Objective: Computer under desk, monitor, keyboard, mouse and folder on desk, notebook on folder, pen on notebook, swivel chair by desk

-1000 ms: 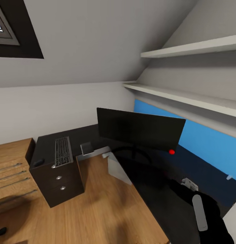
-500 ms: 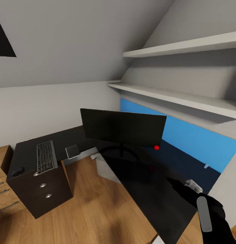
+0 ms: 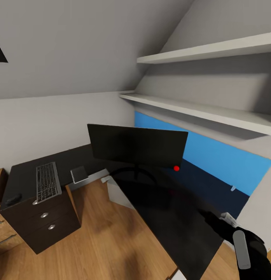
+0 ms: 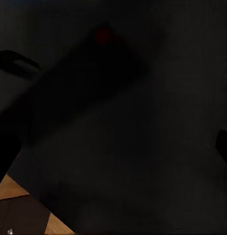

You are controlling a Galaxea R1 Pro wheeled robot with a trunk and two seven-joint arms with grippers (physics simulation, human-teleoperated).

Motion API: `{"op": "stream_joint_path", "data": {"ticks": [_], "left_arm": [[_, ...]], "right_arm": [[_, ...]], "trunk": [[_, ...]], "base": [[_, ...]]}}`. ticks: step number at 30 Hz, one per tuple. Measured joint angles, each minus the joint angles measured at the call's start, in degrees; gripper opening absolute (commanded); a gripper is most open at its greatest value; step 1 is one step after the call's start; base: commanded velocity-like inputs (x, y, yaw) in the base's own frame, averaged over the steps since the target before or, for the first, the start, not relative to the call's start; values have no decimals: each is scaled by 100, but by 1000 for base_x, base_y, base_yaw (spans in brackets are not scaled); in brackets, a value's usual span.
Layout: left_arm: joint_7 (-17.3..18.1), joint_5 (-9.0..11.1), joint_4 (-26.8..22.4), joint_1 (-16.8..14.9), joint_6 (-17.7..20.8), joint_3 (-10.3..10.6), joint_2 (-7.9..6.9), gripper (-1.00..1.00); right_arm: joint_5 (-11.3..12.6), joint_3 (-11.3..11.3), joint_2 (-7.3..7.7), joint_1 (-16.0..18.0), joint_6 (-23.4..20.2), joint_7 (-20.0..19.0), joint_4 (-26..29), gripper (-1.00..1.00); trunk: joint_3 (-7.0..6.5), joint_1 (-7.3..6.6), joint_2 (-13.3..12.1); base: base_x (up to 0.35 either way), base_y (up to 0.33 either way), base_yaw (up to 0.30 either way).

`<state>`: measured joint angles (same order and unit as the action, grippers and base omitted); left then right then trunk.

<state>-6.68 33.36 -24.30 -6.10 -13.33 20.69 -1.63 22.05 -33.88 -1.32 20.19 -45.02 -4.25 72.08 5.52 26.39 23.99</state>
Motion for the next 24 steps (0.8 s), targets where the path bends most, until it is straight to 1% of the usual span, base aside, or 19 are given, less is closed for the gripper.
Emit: {"op": "stream_joint_path", "data": {"ticks": [2,3,5,7,8,9,10,11,12,13,15,16,19,24], "left_arm": [[0,0,0,0,0,0,0,100],[0,0,0,0,0,0,-2,100],[0,0,0,0,0,0,-5,100],[0,0,0,0,0,0,-6,100],[-1,0,0,0,0,0,-8,100],[0,0,0,0,0,0,-11,100],[0,0,0,0,0,0,-12,100],[-1,0,0,0,0,0,-14,100],[0,0,0,0,0,0,-15,100],[0,0,0,0,0,0,-16,100],[0,0,0,1,0,0,-16,100],[0,0,0,1,0,0,-16,100],[0,0,0,2,0,0,-16,100],[0,0,0,0,0,0,-16,100]], "right_arm": [[130,-49,278,28,3,-2,-492,100],[190,-53,347,36,6,-2,-606,100],[467,-62,613,54,30,-19,-920,100],[644,-64,713,58,49,-41,-997,100],[884,-66,799,62,67,-90,-1059,100],[1023,-68,837,63,74,-134,-1084,100],[1079,-71,852,64,77,-164,-1093,100],[1180,-98,878,65,86,-281,-1110,100],[1230,-117,894,65,90,-468,-1118,100],[1242,-135,919,66,110,-727,-1125,100],[1240,-140,947,66,121,-815,-1134,100],[1243,-143,984,66,130,-884,-1143,100],[1247,-145,1007,66,135,-921,-1149,100],[1249,-147,1025,66,139,-950,-1161,100]], "trunk": [[0,1,0],[0,1,0],[0,1,0],[0,1,0],[0,1,0],[0,1,0],[0,1,0],[0,1,0],[0,1,0],[0,1,0],[0,1,0],[0,1,0],[0,0,0],[1,-2,1]], "base": [[39,0,0],[22,0,0],[13,0,0],[7,0,0],[3,0,0],[2,0,0],[1,0,0],[0,0,0],[0,0,0],[0,0,0],[22,0,0],[73,0,0],[145,0,0],[256,12,0]]}}
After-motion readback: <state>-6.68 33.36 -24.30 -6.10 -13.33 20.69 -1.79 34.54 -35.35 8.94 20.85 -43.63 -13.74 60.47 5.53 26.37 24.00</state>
